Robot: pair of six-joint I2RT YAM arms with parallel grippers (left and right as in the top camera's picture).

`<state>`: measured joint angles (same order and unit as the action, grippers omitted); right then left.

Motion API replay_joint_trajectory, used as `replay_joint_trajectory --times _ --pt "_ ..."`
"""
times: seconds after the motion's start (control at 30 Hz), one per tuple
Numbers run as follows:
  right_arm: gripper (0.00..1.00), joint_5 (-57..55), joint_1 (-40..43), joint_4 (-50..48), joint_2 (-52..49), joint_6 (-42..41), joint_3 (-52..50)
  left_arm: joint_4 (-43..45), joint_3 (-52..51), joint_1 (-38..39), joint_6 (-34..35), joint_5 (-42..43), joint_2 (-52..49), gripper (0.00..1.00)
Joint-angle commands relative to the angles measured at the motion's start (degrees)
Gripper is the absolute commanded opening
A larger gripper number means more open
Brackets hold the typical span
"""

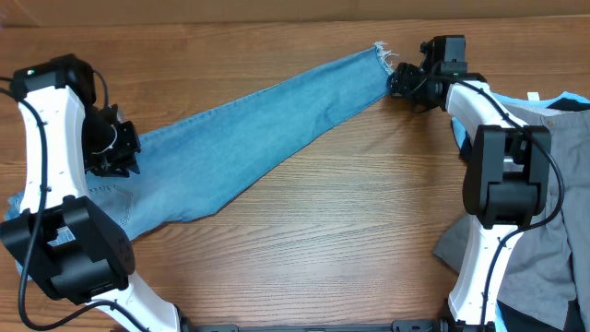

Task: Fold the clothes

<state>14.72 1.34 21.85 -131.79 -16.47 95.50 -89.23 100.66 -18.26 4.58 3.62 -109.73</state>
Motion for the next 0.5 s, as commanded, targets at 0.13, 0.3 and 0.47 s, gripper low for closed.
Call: replay_joint_trajectory --times 0.13,0.3,0.47 --pt "0.54 0.83 -3.02 -0.87 -4.55 -0.04 -0.04 -0.24 1.29 -0.48 1.25 0.44 1.03 0.21" --pt "0.14 0.83 -3.26 -2.05 -4.61 -0.22 0.31 -0.17 1.29 -0.48 1.25 0.44 1.03 0.21" --pt "0.04 0.81 -0.44 4.28 -2.58 -0.22 2.86 -0.11 1.29 -0.48 1.18 0.42 1.03 0.21"
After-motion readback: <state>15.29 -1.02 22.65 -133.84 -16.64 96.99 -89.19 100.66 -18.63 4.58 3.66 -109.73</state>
